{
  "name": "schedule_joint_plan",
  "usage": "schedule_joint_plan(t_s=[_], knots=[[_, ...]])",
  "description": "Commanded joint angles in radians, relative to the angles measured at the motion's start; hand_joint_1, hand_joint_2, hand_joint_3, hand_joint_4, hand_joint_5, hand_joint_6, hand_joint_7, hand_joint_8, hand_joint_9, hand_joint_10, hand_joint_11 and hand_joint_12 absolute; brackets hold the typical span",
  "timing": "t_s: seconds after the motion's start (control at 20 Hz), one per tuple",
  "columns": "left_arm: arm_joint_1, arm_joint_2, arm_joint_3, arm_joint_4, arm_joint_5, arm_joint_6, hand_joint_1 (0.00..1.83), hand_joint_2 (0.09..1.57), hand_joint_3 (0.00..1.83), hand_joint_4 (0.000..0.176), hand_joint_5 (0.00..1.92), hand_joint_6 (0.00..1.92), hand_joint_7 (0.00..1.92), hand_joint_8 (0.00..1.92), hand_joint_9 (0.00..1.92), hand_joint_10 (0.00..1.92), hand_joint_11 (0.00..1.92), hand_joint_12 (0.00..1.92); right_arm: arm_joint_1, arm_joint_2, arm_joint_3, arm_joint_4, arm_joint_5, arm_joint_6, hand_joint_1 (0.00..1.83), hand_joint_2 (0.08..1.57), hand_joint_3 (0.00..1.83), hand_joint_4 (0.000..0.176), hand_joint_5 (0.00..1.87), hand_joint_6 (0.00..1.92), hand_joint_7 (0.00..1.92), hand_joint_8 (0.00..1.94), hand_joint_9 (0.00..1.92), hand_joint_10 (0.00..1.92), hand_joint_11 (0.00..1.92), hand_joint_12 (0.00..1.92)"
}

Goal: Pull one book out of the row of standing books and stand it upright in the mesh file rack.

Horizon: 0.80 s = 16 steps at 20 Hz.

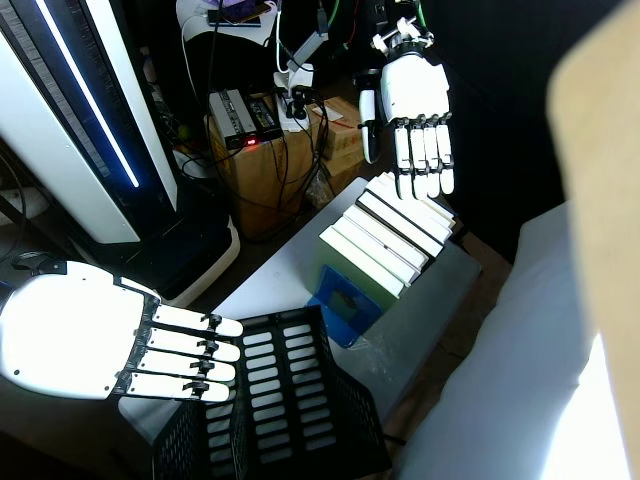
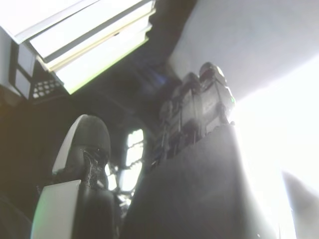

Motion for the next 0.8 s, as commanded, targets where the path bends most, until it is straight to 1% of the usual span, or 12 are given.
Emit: schedule_joint_plan(t_s=[0.0, 0.05, 0.15, 0.3, 0.35, 0.4, 0.45, 0.5, 0.6, 0.65, 0.7, 0.75], knots=[[-0.015, -0.007, 0.011, -0.012, -0.104, -0.011, 0.24, 1.38, 0.03, 0.028, 0.04, 0.03, 0.00, 0.00, 0.00, 0.00, 0.00, 0.00, 0.012, 0.007, 0.007, 0.013, 0.104, -0.002, 0.16, 1.37, 0.03, 0.000, 0.00, 0.00, 0.00, 0.00, 0.00, 0.00, 0.00, 0.00], [-0.019, -0.013, 0.016, -0.002, -0.099, -0.017, 0.19, 1.38, 0.02, 0.031, 0.03, 0.02, 0.00, 0.00, 0.00, 0.00, 0.00, 0.00, 0.012, 0.006, 0.009, 0.013, 0.104, -0.002, 0.21, 1.36, 0.02, 0.000, 0.00, 0.00, 0.00, 0.00, 0.00, 0.00, 0.00, 0.00], [-0.029, -0.023, 0.026, 0.015, -0.087, -0.026, 0.16, 1.38, 0.02, 0.029, 0.02, 0.01, 0.00, 0.00, 0.00, 0.00, 0.00, 0.00, 0.011, 0.006, 0.012, 0.013, 0.103, -0.002, 0.24, 1.35, 0.01, 0.000, 0.00, 0.00, 0.00, 0.00, 0.00, 0.00, 0.00, 0.00], [-0.033, -0.027, 0.031, 0.029, -0.076, -0.031, 0.12, 1.37, 0.00, 0.042, 0.03, 0.01, 0.00, 0.00, 0.00, 0.00, 0.00, 0.00, 0.011, 0.002, 0.017, 0.013, 0.103, -0.002, 0.31, 1.34, 0.00, 0.000, 0.00, 0.00, 0.00, 0.00, 0.00, 0.00, 0.00, 0.00], [-0.035, -0.029, 0.032, 0.033, -0.072, -0.031, 0.14, 1.36, 0.00, 0.041, 0.04, 0.01, 0.00, 0.00, 0.00, 0.00, 0.00, 0.00, 0.011, 0.001, 0.018, 0.013, 0.103, -0.002, 0.31, 1.34, 0.00, 0.000, 0.00, 0.00, 0.00, 0.00, 0.00, 0.00, 0.00, 0.00], [-0.038, -0.034, 0.037, 0.044, -0.064, -0.036, 0.09, 1.35, 0.00, 0.043, 0.03, 0.01, 0.00, 0.00, 0.00, 0.00, 0.00, 0.00, 0.010, 0.000, 0.019, 0.014, 0.103, -0.002, 0.23, 1.35, 0.01, 0.000, 0.00, 0.00, 0.00, 0.00, 0.00, 0.00, 0.00, 0.00], [-0.044, -0.043, 0.045, 0.064, -0.050, -0.047, 0.08, 1.34, 0.00, 0.043, 0.03, 0.00, 0.00, 0.00, 0.00, 0.00, 0.00, 0.00, 0.006, -0.001, 0.020, 0.018, 0.103, -0.002, 0.22, 1.35, 0.01, 0.000, 0.00, 0.00, 0.00, 0.00, 0.00, 0.00, 0.00, 0.00], [-0.051, -0.056, 0.055, 0.098, -0.031, -0.069, 0.07, 1.31, 0.00, 0.061, 0.03, 0.01, 0.00, 0.00, 0.00, 0.00, 0.00, 0.00, 0.003, -0.004, 0.022, 0.024, 0.104, -0.002, 0.25, 1.35, 0.00, 0.000, 0.00, 0.00, 0.00, 0.00, 0.00, 0.00, 0.00, 0.00], [-0.062, -0.072, 0.065, 0.141, 0.000, -0.090, 0.04, 1.28, 0.00, 0.064, 0.03, 0.00, 0.00, 0.00, 0.00, 0.00, 0.00, 0.00, -0.001, -0.006, 0.023, 0.031, 0.107, -0.002, 0.26, 1.35, 0.00, 0.000, 0.00, 0.00, 0.00, 0.00, 0.00, 0.00, 0.00, 0.00], [-0.065, -0.077, 0.069, 0.153, 0.010, -0.097, 0.01, 1.26, 0.00, 0.079, 0.06, 0.02, 0.00, 0.00, 0.00, 0.00, 0.00, 0.00, -0.001, -0.007, 0.023, 0.033, 0.107, -0.002, 0.27, 1.35, 0.00, 0.000, 0.00, 0.00, 0.00, 0.00, 0.00, 0.00, 0.00, 0.00], [-0.066, -0.083, 0.073, 0.158, 0.021, -0.099, 0.00, 1.25, 0.00, 0.088, 0.06, 0.02, 0.00, 0.00, 0.00, 0.00, 0.00, 0.00, -0.002, -0.009, 0.023, 0.034, 0.108, -0.002, 0.27, 1.35, 0.00, 0.000, 0.00, 0.00, 0.00, 0.00, 0.00, 0.00, 0.00, 0.00], [-0.065, -0.087, 0.075, 0.161, 0.030, -0.099, 0.00, 1.23, 0.00, 0.075, 0.15, 0.05, 0.00, 0.00, 0.00, 0.00, 0.00, 0.00, -0.002, -0.011, 0.023, 0.035, 0.108, -0.002, 0.26, 1.35, 0.00, 0.000, 0.00, 0.00, 0.00, 0.00, 0.00, 0.00, 0.00, 0.00]])
